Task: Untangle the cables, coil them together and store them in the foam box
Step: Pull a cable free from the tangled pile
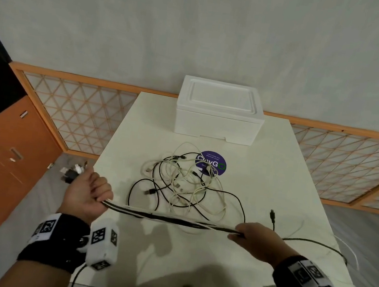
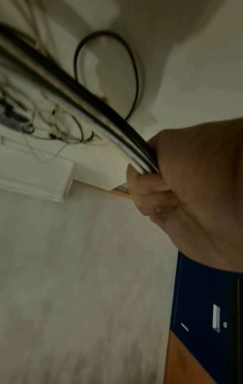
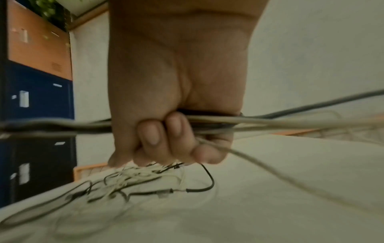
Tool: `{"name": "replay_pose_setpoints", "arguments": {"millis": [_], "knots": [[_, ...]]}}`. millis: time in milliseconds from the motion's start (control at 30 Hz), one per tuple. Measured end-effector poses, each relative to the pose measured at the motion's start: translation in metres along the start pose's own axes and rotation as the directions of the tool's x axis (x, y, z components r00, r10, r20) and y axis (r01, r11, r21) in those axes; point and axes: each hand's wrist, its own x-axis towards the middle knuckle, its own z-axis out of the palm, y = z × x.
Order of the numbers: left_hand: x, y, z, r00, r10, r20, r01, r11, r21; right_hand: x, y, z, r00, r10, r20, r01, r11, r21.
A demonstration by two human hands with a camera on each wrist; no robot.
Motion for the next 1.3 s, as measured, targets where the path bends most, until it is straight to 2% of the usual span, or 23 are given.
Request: {"name": "replay_pose_setpoints", "arguments": {"millis": [100,233,267,367,433,500,567,633,700,733,800,867,900,933,967,1033,1100,1167,1200,1267,1300], "knots": [[0.012,-0.021,-0.012,0.993,0.006,-0.115,0.004,0.996,0.084,0.001,0.009,0.004,0.994,0.067,0.081,-0.069,0.997,0.024],[0.022,-0.058,-0.019,0.964,0.078,-0.254,-0.011,0.967,0.253,0.002,0.014,0.013,0.962,0.273,0.024,-0.269,0.958,-0.098],[0.024,-0.066,-0.022,0.955,0.123,-0.271,-0.023,0.939,0.343,0.001,0.014,0.014,0.952,0.305,0.034,-0.297,0.945,-0.138],[0.024,-0.081,-0.017,0.942,0.240,-0.233,-0.062,0.809,0.584,0.005,0.012,0.011,0.930,0.307,0.202,-0.262,0.939,-0.221],[0.018,-0.085,0.000,0.966,0.211,-0.151,-0.095,0.829,0.551,0.010,-0.001,-0.004,0.938,0.247,0.244,-0.204,0.961,-0.186],[0.007,-0.087,0.023,0.987,0.153,0.042,-0.154,0.858,0.490,0.017,-0.026,-0.025,0.985,0.095,0.146,-0.085,0.994,-0.072],[-0.002,-0.092,0.046,0.965,0.137,0.226,-0.245,0.780,0.575,0.022,-0.065,-0.045,0.991,-0.130,0.032,0.128,0.989,0.070],[-0.008,-0.097,0.062,0.932,0.130,0.337,-0.329,0.691,0.643,0.028,-0.109,-0.058,0.951,-0.310,0.003,0.296,0.911,0.288],[-0.009,-0.100,0.071,0.923,0.118,0.367,-0.339,0.703,0.626,0.037,-0.140,-0.059,0.926,-0.376,0.009,0.329,0.821,0.466],[-0.010,-0.099,0.075,0.928,0.115,0.354,-0.320,0.733,0.600,0.041,-0.148,-0.056,0.922,-0.386,0.015,0.330,0.807,0.490],[-0.005,-0.092,0.073,0.956,0.101,0.274,-0.225,0.853,0.470,0.047,-0.150,-0.048,0.934,-0.348,0.080,0.289,0.869,0.402],[0.003,-0.077,0.057,0.985,0.059,0.160,-0.078,0.990,0.114,0.048,-0.135,-0.037,0.947,-0.287,0.142,0.252,0.941,0.224],[0.006,-0.067,0.045,0.995,0.050,0.088,-0.043,0.996,-0.079,0.045,-0.122,-0.031,0.953,-0.262,0.152,0.244,0.961,0.130],[0.010,-0.056,0.030,0.998,0.055,-0.006,-0.055,0.978,-0.200,0.043,-0.108,-0.026,0.956,-0.245,0.162,0.234,0.969,0.082],[0.015,-0.048,0.012,0.993,0.059,-0.102,-0.084,0.964,-0.251,0.038,-0.091,-0.022,0.958,-0.222,0.180,0.207,0.973,0.100],[0.020,-0.038,-0.020,0.966,0.054,-0.255,-0.125,0.955,-0.270,0.028,-0.053,-0.012,0.960,-0.123,0.250,0.058,0.966,0.254],[0.023,-0.041,-0.042,0.932,0.048,-0.360,-0.138,0.964,-0.227,0.018,-0.023,-0.005,0.961,0.005,0.276,-0.082,0.960,0.267],[0.023,-0.053,-0.051,0.909,0.042,-0.415,-0.120,0.979,-0.165,0.014,-0.006,0.002,0.943,0.103,0.315,-0.172,0.964,0.201],[0.024,-0.059,-0.051,0.902,0.034,-0.430,-0.104,0.985,-0.140,0.014,-0.003,0.004,0.918,0.131,0.374,-0.187,0.975,0.117],[0.025,-0.070,-0.050,0.895,0.031,-0.445,-0.074,0.994,-0.080,0.014,-0.008,-0.003,0.876,0.160,0.455,-0.155,0.987,-0.050],[0.026,-0.073,-0.049,0.895,0.037,-0.445,-0.060,0.997,-0.039,0.016,-0.011,-0.009,0.889,0.158,0.431,-0.135,0.987,-0.083]]}}
